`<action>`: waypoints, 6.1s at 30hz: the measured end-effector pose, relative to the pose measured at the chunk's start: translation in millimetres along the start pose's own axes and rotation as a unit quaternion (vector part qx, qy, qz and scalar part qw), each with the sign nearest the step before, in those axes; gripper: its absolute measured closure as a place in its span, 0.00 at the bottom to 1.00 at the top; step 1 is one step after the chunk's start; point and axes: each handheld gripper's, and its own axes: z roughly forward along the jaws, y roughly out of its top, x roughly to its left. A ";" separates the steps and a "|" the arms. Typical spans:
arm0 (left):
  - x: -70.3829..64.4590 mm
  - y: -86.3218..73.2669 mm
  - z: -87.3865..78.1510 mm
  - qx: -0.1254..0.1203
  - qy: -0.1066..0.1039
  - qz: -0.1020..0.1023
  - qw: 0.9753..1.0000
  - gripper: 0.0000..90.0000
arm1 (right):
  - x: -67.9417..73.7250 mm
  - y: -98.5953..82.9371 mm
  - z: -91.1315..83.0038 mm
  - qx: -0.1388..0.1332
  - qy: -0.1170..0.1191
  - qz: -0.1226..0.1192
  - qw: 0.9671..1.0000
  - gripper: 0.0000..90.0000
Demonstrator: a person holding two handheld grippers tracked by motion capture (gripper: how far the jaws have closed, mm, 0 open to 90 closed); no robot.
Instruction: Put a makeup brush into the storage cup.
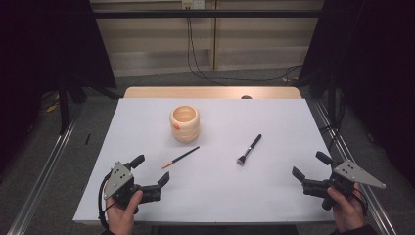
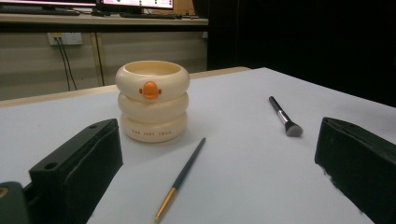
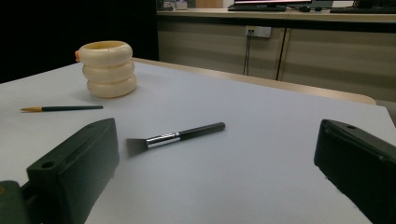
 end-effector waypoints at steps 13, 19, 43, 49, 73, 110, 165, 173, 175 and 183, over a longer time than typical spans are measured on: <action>-2.2 17.3 5.4 0.005 -0.005 0.007 1.000 0.01 | -0.1 -0.4 2.1 0.001 0.003 0.003 1.000 0.00; -1.3 23.8 10.5 0.008 -0.020 0.019 1.000 0.02 | -0.4 -0.4 3.2 0.003 0.011 0.000 1.000 0.00; 8.5 65.5 47.7 -0.022 -0.035 0.030 0.999 0.03 | -0.5 -0.9 4.8 0.003 0.010 0.000 1.000 0.00; 13.4 76.0 59.6 -0.033 -0.032 0.029 0.999 0.04 | -0.5 -1.0 5.0 0.004 0.015 0.000 1.000 0.00; 33.0 99.5 112.1 0.009 -0.033 0.031 0.999 0.02 | -0.9 -1.4 4.7 0.008 0.013 0.002 1.000 0.00; 44.3 92.9 137.0 0.244 -0.077 0.083 0.963 0.05 | -1.1 -2.2 5.6 0.015 0.014 0.003 1.000 0.00; 51.0 25.0 168.8 0.551 -0.140 0.099 0.816 0.63 | 0.9 -2.4 5.8 0.017 0.021 0.000 1.000 0.00; 46.8 22.7 169.8 0.560 -0.129 0.120 0.809 0.80 | 0.8 -2.5 5.9 0.018 0.021 -0.001 1.000 0.00; 46.2 22.4 170.1 0.559 -0.129 0.127 0.809 0.83 | 0.8 -2.5 5.7 0.018 0.020 0.000 1.000 0.00; 44.5 21.2 170.4 0.560 -0.129 0.131 0.808 0.91 | 0.8 -2.6 5.2 0.018 0.020 -0.001 1.000 0.00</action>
